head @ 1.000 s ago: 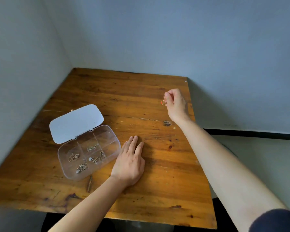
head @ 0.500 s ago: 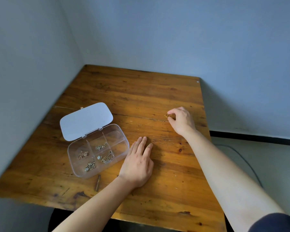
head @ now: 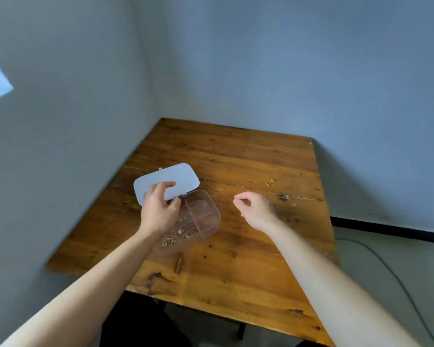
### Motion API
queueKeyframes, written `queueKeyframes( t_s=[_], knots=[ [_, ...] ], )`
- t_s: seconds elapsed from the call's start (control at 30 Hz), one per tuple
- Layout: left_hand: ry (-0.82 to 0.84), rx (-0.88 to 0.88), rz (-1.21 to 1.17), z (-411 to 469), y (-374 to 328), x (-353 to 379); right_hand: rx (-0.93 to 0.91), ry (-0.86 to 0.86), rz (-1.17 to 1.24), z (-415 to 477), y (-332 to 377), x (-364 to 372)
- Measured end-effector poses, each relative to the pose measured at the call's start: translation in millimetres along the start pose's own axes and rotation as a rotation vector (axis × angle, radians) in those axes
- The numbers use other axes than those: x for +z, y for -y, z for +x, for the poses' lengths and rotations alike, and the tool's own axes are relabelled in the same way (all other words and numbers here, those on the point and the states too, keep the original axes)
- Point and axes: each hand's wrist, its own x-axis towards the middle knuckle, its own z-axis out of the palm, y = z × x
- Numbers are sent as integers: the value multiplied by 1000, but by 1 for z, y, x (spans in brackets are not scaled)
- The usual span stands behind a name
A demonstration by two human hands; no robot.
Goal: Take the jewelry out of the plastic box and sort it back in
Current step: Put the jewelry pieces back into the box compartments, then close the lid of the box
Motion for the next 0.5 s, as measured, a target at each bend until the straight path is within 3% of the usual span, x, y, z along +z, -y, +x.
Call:
queueKeyframes(
  t_s=[0.1,0.23,0.3,0.5],
  knots=[
    [-103,-368,-6,34,32,-18,19,108,33,-14,17,30],
    [-20,-741,-612,62,51,-30,58,117,35,-25,22,58],
    [-31,-742,-701,67,52,-32,70,60,78,-28,24,65],
    [-270,-513,-565,53,49,-42,75,-61,107,-32,29,76]
  ],
)
